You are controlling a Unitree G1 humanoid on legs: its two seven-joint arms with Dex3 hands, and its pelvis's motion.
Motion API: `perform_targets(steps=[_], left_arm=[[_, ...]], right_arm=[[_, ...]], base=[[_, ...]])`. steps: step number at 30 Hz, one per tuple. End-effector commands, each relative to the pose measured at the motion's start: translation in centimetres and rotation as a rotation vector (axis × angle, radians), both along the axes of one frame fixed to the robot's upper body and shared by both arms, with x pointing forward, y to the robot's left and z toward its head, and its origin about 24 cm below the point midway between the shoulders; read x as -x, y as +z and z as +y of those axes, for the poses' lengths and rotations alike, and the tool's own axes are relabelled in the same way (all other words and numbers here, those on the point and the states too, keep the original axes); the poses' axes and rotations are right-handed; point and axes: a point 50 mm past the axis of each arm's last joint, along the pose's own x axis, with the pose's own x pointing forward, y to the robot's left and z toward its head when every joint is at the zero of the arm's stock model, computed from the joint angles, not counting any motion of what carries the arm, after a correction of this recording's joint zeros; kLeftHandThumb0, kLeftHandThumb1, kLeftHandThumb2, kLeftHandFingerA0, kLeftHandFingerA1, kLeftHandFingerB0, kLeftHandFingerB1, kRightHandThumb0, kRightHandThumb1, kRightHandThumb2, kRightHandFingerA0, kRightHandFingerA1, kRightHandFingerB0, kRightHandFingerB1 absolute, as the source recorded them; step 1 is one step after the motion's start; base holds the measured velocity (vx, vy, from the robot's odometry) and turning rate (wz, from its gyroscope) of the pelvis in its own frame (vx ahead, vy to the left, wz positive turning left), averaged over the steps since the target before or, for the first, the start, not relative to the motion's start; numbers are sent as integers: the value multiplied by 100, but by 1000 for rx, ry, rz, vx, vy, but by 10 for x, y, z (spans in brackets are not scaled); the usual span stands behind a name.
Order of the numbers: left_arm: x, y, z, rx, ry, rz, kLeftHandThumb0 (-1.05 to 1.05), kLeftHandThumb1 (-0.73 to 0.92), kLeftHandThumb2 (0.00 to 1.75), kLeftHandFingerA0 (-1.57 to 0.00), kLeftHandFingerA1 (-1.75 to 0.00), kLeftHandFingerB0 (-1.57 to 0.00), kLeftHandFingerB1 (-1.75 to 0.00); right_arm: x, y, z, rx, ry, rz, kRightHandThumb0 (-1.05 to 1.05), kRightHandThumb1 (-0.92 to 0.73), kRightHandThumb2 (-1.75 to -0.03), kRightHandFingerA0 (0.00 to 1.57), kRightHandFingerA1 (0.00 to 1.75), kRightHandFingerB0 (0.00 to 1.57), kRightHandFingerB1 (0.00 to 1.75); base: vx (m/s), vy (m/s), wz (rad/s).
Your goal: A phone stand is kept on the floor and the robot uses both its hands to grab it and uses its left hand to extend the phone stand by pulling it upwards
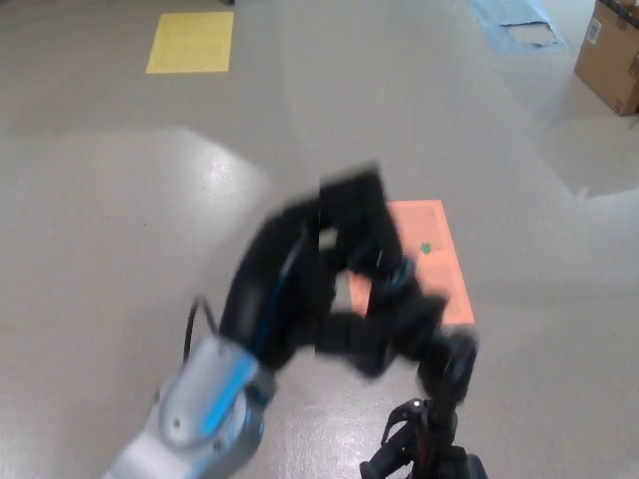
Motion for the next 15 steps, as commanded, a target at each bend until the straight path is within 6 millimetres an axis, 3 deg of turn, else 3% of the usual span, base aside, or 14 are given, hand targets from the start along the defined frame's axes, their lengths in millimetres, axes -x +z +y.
perform_targets(steps=[1,2,3,8,9,10,11,12,13,14,15], left_arm=[[8,-31,11,-121,34,43,-33,38,85,-125,-143,-108,-135],[10,-34,12,-132,40,47,-33,38,85,-125,-143,-108,-135],[11,-37,13,-132,44,47,-27,52,63,-95,-175,-78,-175],[23,-50,20,-186,101,46,-35,58,58,-92,-175,-79,-175],[25,-52,22,-191,107,40,-38,61,56,-81,-174,-68,-175],[26,-53,23,-192,110,34,-38,61,56,-81,-174,-68,-175],[28,-54,24,-199,112,20,-47,60,58,-70,-169,-60,-166],[29,-54,26,-209,100,20,-67,58,58,-59,-73,-67,-53],[31,-55,29,-220,80,26,-67,58,58,-59,-73,-67,-53],[32,-55,31,-221,69,29,-76,57,59,-45,-42,-50,-35],[33,-55,31,-221,65,30,-76,57,59,-45,-42,-50,-35]], right_arm=[[8,0,26,-95,-28,52,-26,-84,-80,121,175,101,175],[7,0,25,-94,-27,52,-26,-84,-80,121,175,101,175],[7,0,25,-87,-25,47,-26,-85,-81,121,175,101,175],[9,-1,19,-99,-18,31,-29,-85,-80,119,175,99,175],[9,-2,18,-101,-18,29,-52,-73,-94,114,151,97,142],[9,-2,17,-102,-18,27,-52,-73,-94,114,151,97,142],[9,-2,16,-107,-26,30,-36,-82,-67,100,175,86,175],[8,-3,14,-121,-30,34,-51,-77,-55,55,173,38,159],[8,-3,11,-138,-31,36,-51,-77,-55,55,173,38,159],[8,-4,11,-149,-13,65,-59,-68,-61,50,125,25,58],[8,-4,11,-155,-6,77,-59,-68,-61,50,125,25,58]], base=[[0,0,0],[0,0,0],[0,0,0],[0,0,0],[0,0,0],[0,0,0],[0,0,0],[0,0,0],[0,0,0],[0,0,0],[0,0,0]])
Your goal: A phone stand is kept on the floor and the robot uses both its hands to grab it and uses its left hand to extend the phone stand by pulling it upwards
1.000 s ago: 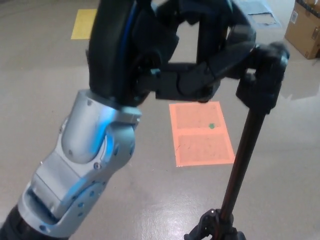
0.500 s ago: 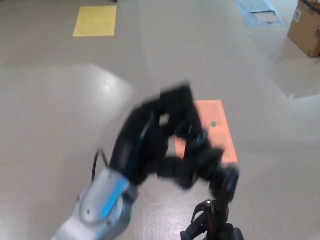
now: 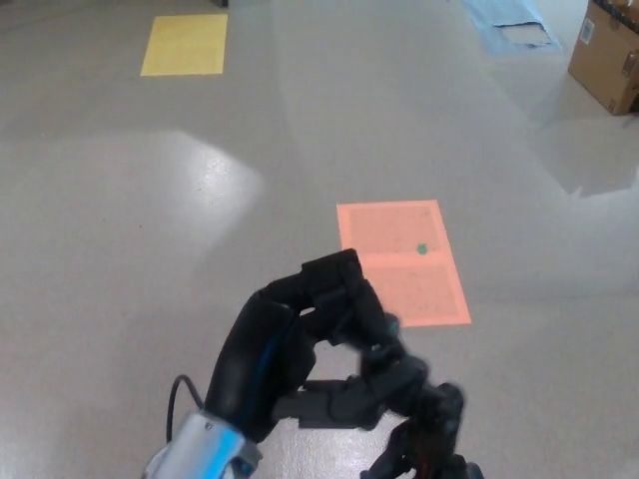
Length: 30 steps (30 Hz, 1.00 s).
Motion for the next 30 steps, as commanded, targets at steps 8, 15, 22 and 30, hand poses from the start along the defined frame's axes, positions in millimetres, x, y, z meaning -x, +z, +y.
perform_targets(steps=[8,15,22,30], left_arm=[[25,-29,30,-227,-2,2,-94,52,99,0,0,0,-14],[27,-21,35,-236,6,-41,-96,53,98,0,0,0,-9],[35,-18,37,-253,30,-61,-99,54,101,0,0,0,-3],[40,-22,52,-240,77,-44,-99,55,100,0,0,0,-4]], right_arm=[[9,7,5,-26,145,72,-97,-74,-64,0,0,0,0],[6,18,-4,14,155,44,-95,-78,-63,0,0,0,0],[14,25,-15,54,179,73,-98,-77,-65,0,0,0,0],[19,33,-37,94,178,5,-98,-66,-99,0,0,0,1]], base=[[0,0,0],[0,0,0],[0,0,0],[0,0,0]])
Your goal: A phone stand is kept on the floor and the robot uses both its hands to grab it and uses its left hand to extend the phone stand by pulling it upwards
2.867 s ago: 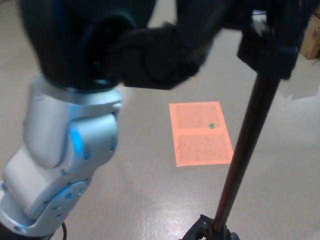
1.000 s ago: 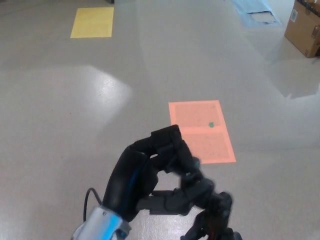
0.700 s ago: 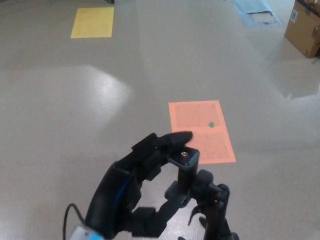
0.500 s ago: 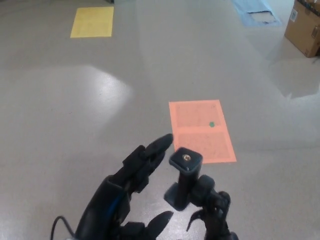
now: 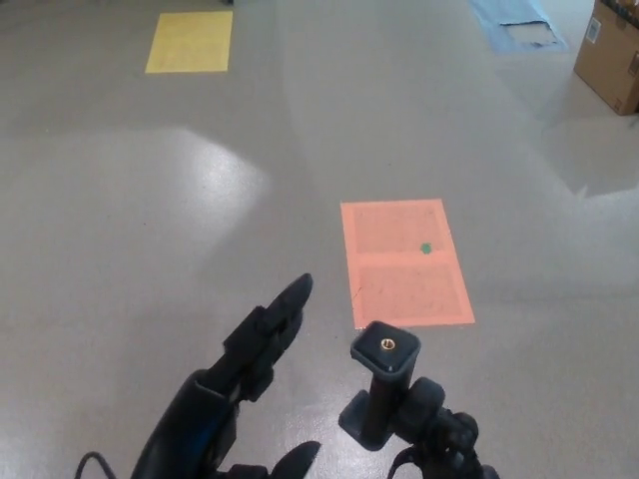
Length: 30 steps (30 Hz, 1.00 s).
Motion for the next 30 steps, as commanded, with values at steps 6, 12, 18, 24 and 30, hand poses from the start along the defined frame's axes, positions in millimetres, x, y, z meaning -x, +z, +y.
perform_targets(steps=[6,12,18,24,30], left_arm=[[20,-12,27,-34,62,23,-99,54,100,0,0,0,-6],[34,-24,42,-39,107,71,-100,55,101,0,0,0,-7],[50,-35,56,-35,143,107,-100,55,101,0,0,0,-7],[79,-40,78,-72,192,137,-99,55,101,0,0,0,-5],[106,-47,90,-78,219,168,-99,55,101,0,0,0,-6]], right_arm=[[20,17,-32,64,72,-20,-96,-64,-94,0,0,0,0],[34,25,-45,127,121,10,-102,-67,-98,0,1,0,0],[49,28,-51,188,166,17,-103,-69,-101,0,0,0,0],[82,35,-52,200,218,-13,-103,-59,-91,0,0,0,0],[104,33,-67,132,210,-25,-98,-61,-89,0,0,0,0]], base=[[0,0,0],[0,0,0],[0,0,0],[0,0,0],[0,0,0]])
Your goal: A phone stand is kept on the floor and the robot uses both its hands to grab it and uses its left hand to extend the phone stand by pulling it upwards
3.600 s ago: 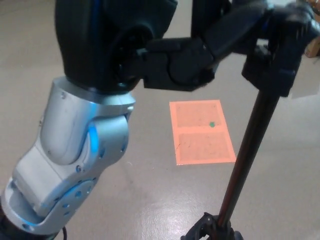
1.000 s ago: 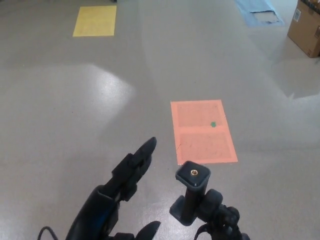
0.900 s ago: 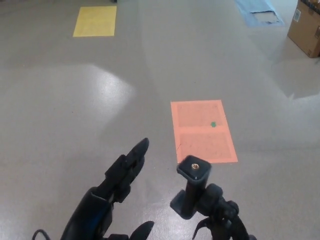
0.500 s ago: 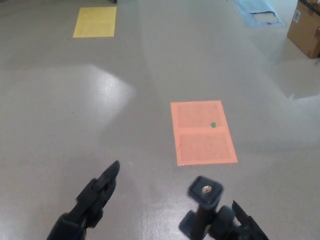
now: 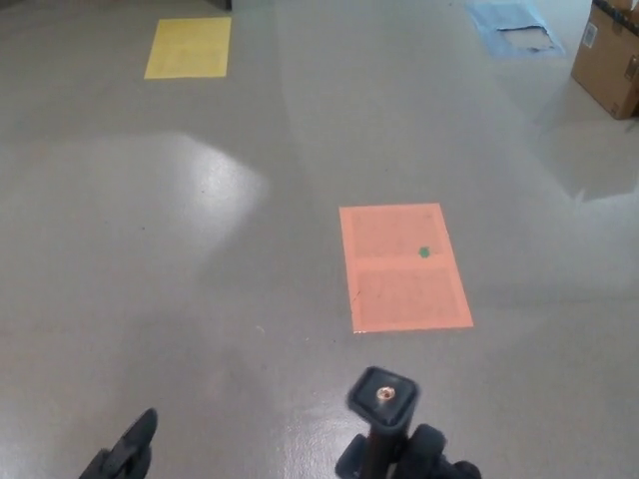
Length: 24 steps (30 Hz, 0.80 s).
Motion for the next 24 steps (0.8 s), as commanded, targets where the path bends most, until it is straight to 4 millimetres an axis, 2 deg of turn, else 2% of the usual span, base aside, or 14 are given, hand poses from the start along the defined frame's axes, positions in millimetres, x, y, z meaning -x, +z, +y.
perform_targets(steps=[1,4,5,7,8,10,11,13,15,16,17,20,21,24], left_arm=[[37,-4,25,10,39,-1,-97,54,100,0,0,0,-8],[53,-11,37,24,75,36,-97,55,100,0,0,0,-7],[55,-11,39,19,84,29,-99,58,101,0,0,0,-10],[57,-10,42,11,94,18,-99,58,101,0,0,0,-10],[61,-9,45,2,119,4,-99,59,102,0,0,0,-11],[63,-6,48,-23,132,-8,-98,58,102,0,0,0,-10],[63,-7,51,-25,138,-13,-98,59,103,0,0,-1,-7],[67,-14,57,-22,165,-8,-97,58,103,0,0,-6,-10],[71,-17,59,-30,178,-3,-97,60,103,0,-2,-10,-13],[72,-18,60,-32,183,-4,-103,62,76,0,-19,-6,-23],[74,-21,62,-32,191,1,-92,58,102,-8,-11,-8,-30],[77,-23,64,-43,195,0,-93,59,101,-3,-25,-5,-39],[77,-23,63,-54,190,-3,-40,25,94,0,-49,0,-48],[79,-23,61,-47,194,1,-40,24,94,0,-49,0,-47]], right_arm=[[28,5,-17,0,-9,-18,-103,-65,-97,0,0,0,1],[41,3,-21,12,-49,9,-102,-67,-99,0,0,0,0],[43,2,-22,10,-67,-11,-105,-83,-64,0,0,0,0],[46,0,-24,6,-94,-39,-105,-83,-64,0,0,0,0],[53,-5,-25,-7,-132,-71,-96,-68,-97,0,1,0,0],[60,-9,-27,-26,-168,-91,-94,-66,-95,0,0,0,0],[62,-12,-28,-48,-180,-95,-84,-80,-65,0,0,0,0],[68,-15,-32,-80,-225,-91,-88,-64,-92,0,0,0,1],[69,-18,-34,-122,-250,-98,-84,-62,-87,0,0,0,0],[68,-20,-36,-138,-259,-100,-74,-79,-63,0,0,0,0],[70,-22,-38,-133,-264,-77,-74,-62,-85,0,1,0,0],[72,-26,-42,-99,-256,-56,-68,-75,-64,0,0,0,0],[70,-26,-42,-80,-249,-56,-93,-65,-93,0,0,0,0],[63,-24,-41,-75,-232,-78,-93,-63,-91,0,0,0,0]], base=[[0,0,0],[0,0,0],[0,0,0],[0,0,0],[0,0,0],[0,0,0],[0,0,0],[0,0,0],[0,0,0],[0,0,0],[0,0,0],[0,0,0],[0,0,0],[0,0,0]])
